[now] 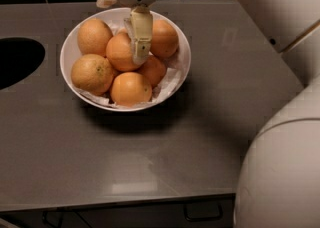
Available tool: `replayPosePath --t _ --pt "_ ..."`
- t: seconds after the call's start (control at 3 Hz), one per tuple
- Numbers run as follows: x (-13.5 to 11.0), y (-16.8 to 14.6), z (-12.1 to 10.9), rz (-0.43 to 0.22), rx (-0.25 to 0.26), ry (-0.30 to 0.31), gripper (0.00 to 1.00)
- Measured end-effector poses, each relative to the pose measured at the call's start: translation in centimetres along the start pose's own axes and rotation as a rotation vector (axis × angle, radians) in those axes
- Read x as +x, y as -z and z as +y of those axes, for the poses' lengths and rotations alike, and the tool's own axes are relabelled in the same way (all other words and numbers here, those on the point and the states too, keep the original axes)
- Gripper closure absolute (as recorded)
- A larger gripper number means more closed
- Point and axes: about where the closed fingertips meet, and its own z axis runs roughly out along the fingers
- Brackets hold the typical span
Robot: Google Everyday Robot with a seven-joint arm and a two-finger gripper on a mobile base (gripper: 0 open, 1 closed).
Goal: Pick orange from white bowl
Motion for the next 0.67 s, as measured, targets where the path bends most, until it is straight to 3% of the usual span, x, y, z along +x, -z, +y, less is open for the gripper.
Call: replayPosePath --t 0.33,0.67 --pt "-0.25 -0.15 0.16 -0.002 0.011 -0.011 0.08" --pt "-0.35 -0.01 0.63 0.0 0.018 -0.023 0.27"
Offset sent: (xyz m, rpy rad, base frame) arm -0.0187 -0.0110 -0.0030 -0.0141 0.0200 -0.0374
